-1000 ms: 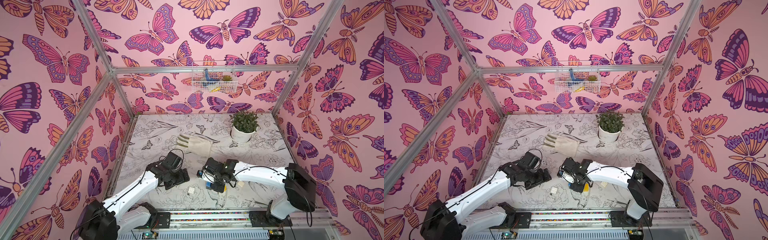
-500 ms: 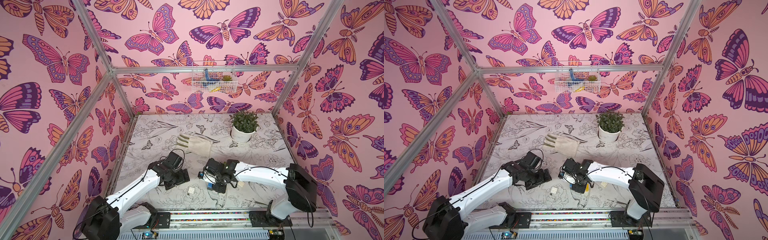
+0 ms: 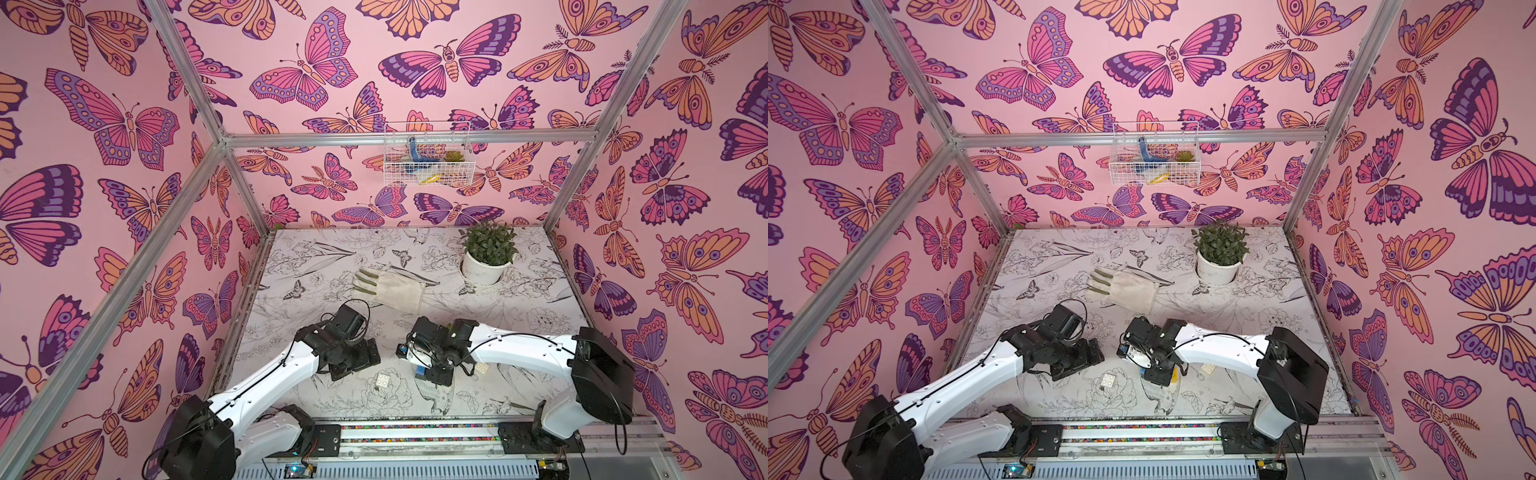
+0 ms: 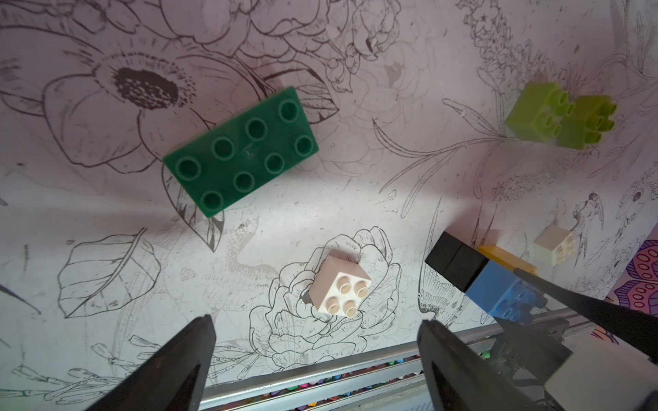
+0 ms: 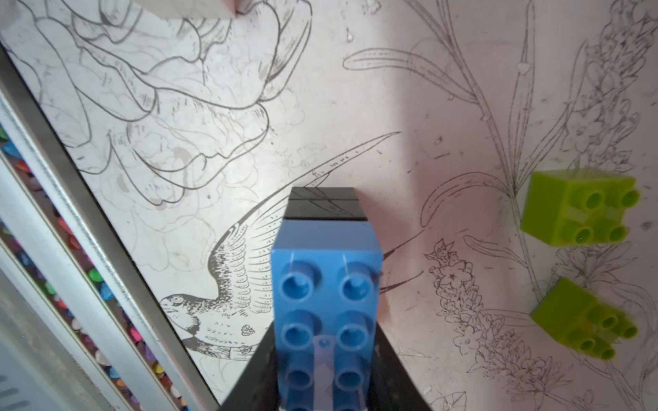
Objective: Assemble a giraffe with lego
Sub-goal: Assemble the lego brick with the lego brick.
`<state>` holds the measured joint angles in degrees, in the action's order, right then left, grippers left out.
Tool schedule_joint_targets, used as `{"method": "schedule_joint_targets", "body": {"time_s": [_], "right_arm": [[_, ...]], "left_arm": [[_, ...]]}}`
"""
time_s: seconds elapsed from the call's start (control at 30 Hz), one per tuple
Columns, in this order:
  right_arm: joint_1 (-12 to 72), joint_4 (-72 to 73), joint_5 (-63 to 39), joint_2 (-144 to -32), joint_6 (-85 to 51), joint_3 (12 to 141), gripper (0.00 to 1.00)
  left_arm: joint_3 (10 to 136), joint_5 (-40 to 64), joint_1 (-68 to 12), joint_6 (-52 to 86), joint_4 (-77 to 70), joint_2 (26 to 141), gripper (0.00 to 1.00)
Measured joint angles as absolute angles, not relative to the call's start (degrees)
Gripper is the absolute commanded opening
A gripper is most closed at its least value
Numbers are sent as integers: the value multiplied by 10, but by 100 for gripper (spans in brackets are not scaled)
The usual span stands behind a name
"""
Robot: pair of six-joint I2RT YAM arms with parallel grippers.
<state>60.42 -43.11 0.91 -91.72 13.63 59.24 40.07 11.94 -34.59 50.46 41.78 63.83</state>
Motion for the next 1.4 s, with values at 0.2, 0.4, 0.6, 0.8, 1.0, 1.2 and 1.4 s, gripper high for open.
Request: {"method": "schedule_joint_targets", "body": {"time_s": [0.2,0.4,0.6,0.8,1.0,1.2,1.4], "right_arm": [[604,-429,25,-917,147,590,2],[604,-427,26,-917,150,588,2],[604,-427,25,-919,150,589,2],[604,-429,27,-918,150,590,10],[604,-436,28,-899,142,582,7],[604,-442,28,-877,133,573,3],[598,-443,28,-868,133,556,4]], "left_arm": [[392,116,-357,515,418,625,95],[386,113,-357,521,418,614,96],[386,111,-358,524,418,613,96],[382,111,-361,529,410,615,96],[380,111,-361,530,396,628,96],[379,111,-364,530,385,642,96],[379,112,-364,530,376,647,96]]}}
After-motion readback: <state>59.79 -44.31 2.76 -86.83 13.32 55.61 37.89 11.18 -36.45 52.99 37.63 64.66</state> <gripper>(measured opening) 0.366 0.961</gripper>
